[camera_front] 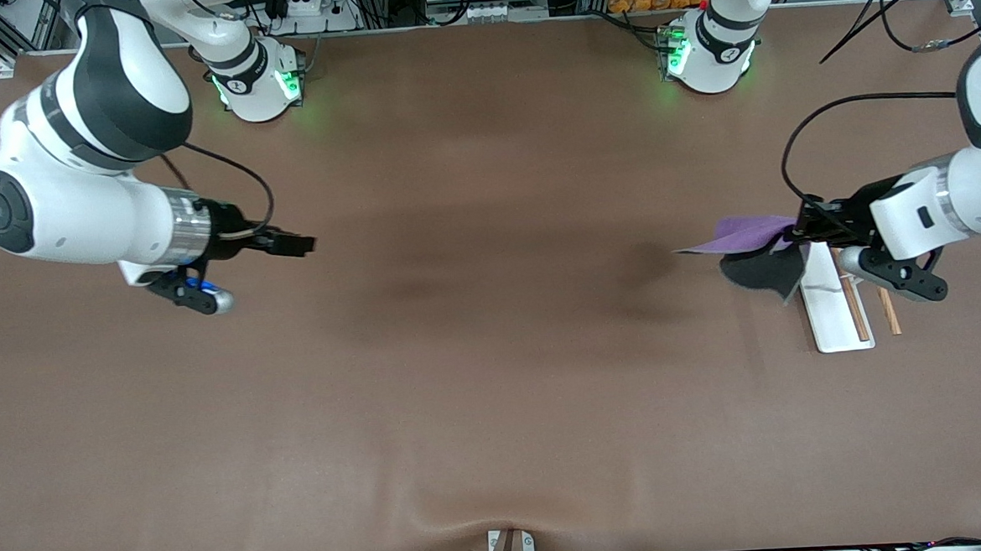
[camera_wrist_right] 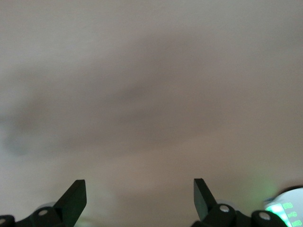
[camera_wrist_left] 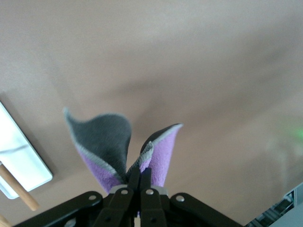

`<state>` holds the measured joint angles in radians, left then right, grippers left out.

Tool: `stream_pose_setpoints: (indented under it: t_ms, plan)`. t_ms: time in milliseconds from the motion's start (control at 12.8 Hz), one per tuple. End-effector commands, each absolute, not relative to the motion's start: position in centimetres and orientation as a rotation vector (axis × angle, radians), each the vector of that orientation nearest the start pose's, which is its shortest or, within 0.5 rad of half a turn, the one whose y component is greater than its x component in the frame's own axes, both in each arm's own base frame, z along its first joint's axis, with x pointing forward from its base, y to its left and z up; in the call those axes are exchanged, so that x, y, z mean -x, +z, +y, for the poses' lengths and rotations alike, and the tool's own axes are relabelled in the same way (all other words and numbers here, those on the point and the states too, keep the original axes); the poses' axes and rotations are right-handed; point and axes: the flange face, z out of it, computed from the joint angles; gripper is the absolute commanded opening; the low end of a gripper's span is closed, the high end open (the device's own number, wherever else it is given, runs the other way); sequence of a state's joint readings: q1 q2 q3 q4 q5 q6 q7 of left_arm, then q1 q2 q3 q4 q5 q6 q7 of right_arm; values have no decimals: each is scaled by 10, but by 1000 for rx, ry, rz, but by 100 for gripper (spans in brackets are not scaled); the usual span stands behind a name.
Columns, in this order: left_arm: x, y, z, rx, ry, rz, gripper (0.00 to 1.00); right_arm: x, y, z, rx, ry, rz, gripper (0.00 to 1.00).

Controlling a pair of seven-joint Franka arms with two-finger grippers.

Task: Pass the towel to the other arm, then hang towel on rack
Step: 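Carry the towel with the left gripper over the white rack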

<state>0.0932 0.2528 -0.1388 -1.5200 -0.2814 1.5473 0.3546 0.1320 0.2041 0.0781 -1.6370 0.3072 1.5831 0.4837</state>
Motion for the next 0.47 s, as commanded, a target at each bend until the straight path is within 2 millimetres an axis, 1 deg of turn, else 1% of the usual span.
stream_pose_setpoints:
  t_ms: [0,78,157,235,392]
  plan:
    - [-595,508,-35,3345,283,737,0,-578,485,83,2870,509,285,100]
    - [-595,501,-23,3335,251,804,0,-582,484,50,2862,490,292,100]
    - [-593,496,-20,3314,219,895,0,-584,488,26,2907,458,248,100]
    - [-593,489,-9,3302,190,951,0,-582,498,11,2976,415,176,100]
    - [-594,479,4,3282,167,1049,0,-570,530,0,3132,339,94,100]
